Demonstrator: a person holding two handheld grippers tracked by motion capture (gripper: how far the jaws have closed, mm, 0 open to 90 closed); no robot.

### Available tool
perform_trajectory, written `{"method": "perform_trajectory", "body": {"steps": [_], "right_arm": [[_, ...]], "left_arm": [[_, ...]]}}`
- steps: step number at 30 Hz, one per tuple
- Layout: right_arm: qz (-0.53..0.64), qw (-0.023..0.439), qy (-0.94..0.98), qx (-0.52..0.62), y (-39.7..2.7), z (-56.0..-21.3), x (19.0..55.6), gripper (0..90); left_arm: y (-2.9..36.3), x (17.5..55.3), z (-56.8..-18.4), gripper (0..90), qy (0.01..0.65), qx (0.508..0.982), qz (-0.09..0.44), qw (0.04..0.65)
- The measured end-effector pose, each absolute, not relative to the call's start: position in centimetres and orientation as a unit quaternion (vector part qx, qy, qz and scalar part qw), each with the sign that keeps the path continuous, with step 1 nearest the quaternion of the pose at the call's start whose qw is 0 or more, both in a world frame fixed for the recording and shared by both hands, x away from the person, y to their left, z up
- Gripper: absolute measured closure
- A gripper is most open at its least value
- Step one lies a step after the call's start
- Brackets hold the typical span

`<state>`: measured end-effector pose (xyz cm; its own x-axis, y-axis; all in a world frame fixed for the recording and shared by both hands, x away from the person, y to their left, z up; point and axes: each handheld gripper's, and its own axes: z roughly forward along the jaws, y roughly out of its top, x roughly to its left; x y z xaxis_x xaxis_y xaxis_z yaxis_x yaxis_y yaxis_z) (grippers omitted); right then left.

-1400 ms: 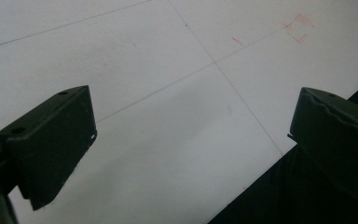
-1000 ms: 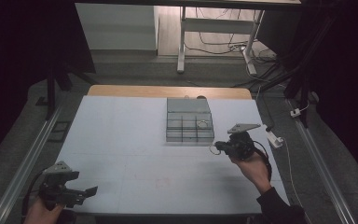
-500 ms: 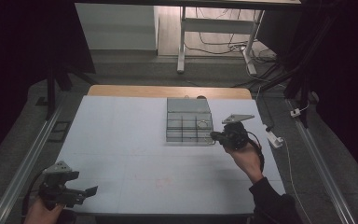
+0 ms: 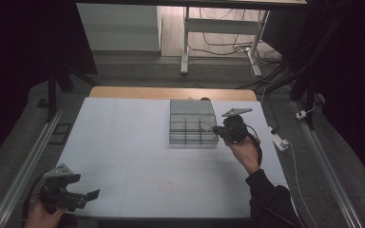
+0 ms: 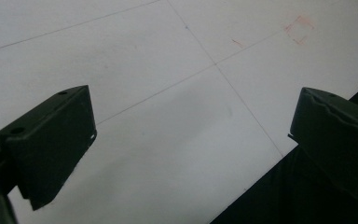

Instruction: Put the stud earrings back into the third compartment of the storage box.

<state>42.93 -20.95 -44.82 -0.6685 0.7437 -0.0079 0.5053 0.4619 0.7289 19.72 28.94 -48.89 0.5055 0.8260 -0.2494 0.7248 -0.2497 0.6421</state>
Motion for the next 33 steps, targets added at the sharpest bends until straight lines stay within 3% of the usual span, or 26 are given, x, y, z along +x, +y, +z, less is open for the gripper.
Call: {"method": "perform_trajectory", "body": {"steps": [30,32,33], "right_arm": [[0.312,0.233,0.827,0.406,-18.6,-48.1,49.9,86.7],[0.312,0.235,0.826,0.406,-18.5,-48.2,49.9,85.5],[0.315,0.232,0.825,0.408,-18.5,-48.2,49.9,80.7]], "left_arm": [[29.0,19.7,-48.9,0.3,0.489,0.787,0.071,0.369],[28.9,19.7,-48.9,0.3,0.489,0.787,0.072,0.369],[28.9,19.7,-48.9,0.3,0.489,0.787,0.072,0.368]]}}
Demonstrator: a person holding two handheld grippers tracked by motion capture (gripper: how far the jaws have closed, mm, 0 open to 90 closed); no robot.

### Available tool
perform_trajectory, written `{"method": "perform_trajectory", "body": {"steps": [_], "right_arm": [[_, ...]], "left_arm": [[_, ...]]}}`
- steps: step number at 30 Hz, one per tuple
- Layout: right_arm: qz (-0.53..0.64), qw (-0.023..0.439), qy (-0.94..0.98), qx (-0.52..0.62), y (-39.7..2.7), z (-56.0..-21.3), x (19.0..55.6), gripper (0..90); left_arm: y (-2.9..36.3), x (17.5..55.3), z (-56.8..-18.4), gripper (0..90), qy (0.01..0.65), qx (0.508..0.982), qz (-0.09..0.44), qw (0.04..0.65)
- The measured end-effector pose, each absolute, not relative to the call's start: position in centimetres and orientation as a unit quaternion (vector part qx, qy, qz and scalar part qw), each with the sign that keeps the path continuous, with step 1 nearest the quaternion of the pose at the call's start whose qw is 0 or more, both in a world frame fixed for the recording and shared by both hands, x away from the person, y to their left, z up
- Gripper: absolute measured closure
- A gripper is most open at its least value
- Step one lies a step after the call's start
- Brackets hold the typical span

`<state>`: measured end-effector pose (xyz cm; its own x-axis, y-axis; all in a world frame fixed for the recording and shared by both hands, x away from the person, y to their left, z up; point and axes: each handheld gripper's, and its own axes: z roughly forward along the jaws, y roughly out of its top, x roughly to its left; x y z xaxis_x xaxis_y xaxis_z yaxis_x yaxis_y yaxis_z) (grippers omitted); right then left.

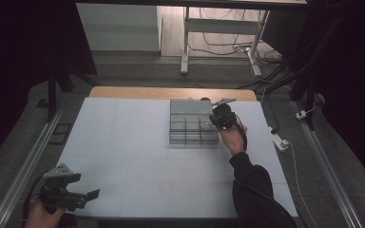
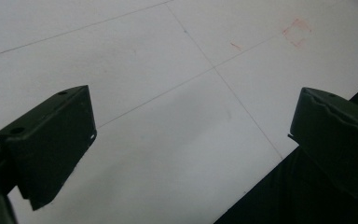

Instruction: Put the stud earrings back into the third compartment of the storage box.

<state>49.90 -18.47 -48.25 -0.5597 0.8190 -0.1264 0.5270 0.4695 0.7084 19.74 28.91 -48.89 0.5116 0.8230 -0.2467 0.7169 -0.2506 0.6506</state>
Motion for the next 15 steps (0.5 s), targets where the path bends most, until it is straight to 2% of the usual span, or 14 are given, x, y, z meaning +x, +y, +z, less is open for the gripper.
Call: {"method": "perform_trajectory", "body": {"steps": [5,15], "right_arm": [[0.333,0.217,0.822,0.407,-18.6,-47.8,49.5,72.6],[0.364,0.16,0.822,0.409,-19.5,-46.8,48.0,41.4]], "left_arm": [[28.9,19.7,-48.9,0.3,0.488,0.788,0.073,0.367],[28.9,19.7,-48.9,0.3,0.489,0.788,0.073,0.368]]}}
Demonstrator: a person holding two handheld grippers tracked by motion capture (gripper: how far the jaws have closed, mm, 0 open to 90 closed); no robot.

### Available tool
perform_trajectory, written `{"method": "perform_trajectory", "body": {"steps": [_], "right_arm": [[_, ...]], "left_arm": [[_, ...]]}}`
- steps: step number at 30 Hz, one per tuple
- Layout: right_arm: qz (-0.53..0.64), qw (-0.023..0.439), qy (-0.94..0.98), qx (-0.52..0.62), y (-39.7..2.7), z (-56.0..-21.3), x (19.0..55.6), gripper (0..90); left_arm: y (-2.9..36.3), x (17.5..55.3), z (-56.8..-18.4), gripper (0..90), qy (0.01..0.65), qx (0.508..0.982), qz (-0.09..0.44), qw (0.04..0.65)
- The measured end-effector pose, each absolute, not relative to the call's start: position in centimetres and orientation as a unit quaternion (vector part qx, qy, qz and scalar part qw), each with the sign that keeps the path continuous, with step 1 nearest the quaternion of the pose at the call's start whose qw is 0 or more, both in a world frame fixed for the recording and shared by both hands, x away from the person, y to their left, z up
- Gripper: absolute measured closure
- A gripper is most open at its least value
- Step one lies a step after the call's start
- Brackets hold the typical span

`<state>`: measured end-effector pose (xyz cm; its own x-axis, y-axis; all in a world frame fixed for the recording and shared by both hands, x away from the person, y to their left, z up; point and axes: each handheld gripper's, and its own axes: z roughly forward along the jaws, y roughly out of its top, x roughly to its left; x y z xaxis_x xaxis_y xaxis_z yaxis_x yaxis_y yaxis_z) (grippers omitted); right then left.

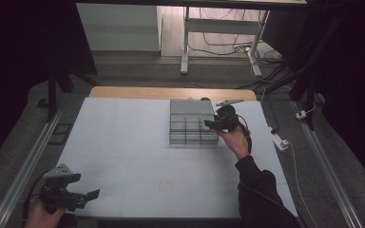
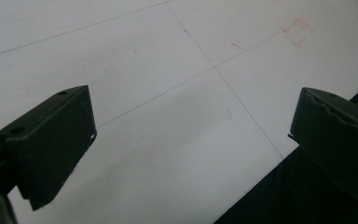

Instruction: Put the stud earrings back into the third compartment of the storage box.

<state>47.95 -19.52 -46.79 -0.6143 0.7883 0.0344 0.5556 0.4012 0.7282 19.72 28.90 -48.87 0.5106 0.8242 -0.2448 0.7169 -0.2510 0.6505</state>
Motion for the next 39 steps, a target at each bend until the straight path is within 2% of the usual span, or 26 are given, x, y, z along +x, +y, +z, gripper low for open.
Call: {"method": "perform_trajectory", "body": {"steps": [10,17,27,39], "right_arm": [[0.381,0.124,0.822,0.404,-19.9,-46.3,45.1,18.4],[0.38,0.114,0.832,0.387,-19.9,-45.6,42.8,10.4],[0.384,0.11,0.839,0.37,-20.8,-44.6,39.4,2.3],[0.388,0.106,0.837,0.37,-22.7,-44.8,35.1,0.0]], "left_arm": [[28.9,19.7,-48.9,0.2,0.489,0.787,0.073,0.369],[28.9,19.8,-48.9,0.2,0.489,0.787,0.073,0.369],[28.9,19.8,-48.8,0.1,0.489,0.786,0.073,0.37],[28.9,19.8,-48.8,0.1,0.489,0.787,0.074,0.369]]}}
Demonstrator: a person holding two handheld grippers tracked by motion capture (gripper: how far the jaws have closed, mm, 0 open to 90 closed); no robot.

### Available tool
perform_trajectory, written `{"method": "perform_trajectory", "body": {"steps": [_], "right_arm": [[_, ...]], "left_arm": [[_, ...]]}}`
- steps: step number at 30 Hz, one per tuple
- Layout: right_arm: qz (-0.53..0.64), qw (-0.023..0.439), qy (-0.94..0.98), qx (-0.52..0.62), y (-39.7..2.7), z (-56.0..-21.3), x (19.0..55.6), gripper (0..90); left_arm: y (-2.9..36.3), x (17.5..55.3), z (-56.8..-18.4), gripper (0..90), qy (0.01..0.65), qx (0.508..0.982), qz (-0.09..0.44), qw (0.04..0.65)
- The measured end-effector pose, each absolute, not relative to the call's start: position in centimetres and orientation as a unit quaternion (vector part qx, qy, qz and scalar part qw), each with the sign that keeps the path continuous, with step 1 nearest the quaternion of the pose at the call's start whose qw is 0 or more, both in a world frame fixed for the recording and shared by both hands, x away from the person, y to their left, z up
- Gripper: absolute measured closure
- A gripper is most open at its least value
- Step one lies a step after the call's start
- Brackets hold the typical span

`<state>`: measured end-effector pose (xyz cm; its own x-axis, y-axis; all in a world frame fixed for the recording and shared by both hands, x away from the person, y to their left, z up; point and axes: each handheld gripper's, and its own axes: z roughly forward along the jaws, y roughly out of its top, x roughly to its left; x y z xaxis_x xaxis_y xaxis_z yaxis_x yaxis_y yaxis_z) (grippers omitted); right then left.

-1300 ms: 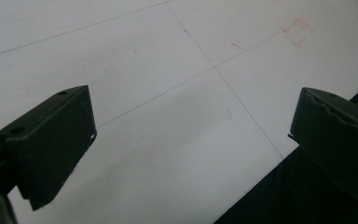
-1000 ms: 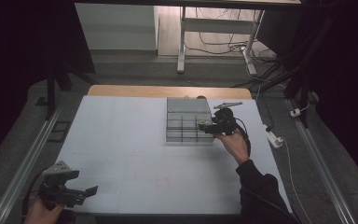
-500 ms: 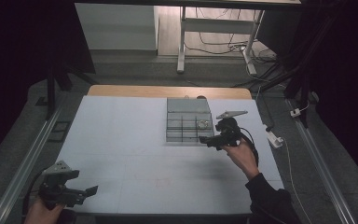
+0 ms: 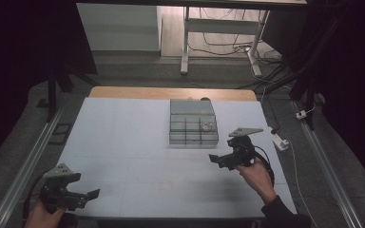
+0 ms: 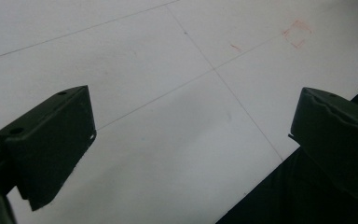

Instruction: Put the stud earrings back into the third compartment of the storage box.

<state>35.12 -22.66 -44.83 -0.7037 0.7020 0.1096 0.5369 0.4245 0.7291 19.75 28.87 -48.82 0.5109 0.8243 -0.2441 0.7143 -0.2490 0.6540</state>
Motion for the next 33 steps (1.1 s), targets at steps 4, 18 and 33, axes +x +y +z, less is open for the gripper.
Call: {"method": "perform_trajectory", "body": {"steps": [4,18,33], "right_arm": [[0.392,0.112,0.835,0.368,-23.4,-44.6,33.6,0.0],[0.385,0.141,0.819,0.402,-27.3,-44.9,28.7,0.0],[0.362,0.152,0.811,0.435,-29.7,-45.8,24.6,0.0]], "left_arm": [[28.9,19.8,-48.8,0.1,0.489,0.787,0.075,0.37],[28.9,19.8,-48.8,0.0,0.489,0.786,0.074,0.371],[28.9,19.8,-48.8,0.0,0.489,0.786,0.074,0.37]]}}
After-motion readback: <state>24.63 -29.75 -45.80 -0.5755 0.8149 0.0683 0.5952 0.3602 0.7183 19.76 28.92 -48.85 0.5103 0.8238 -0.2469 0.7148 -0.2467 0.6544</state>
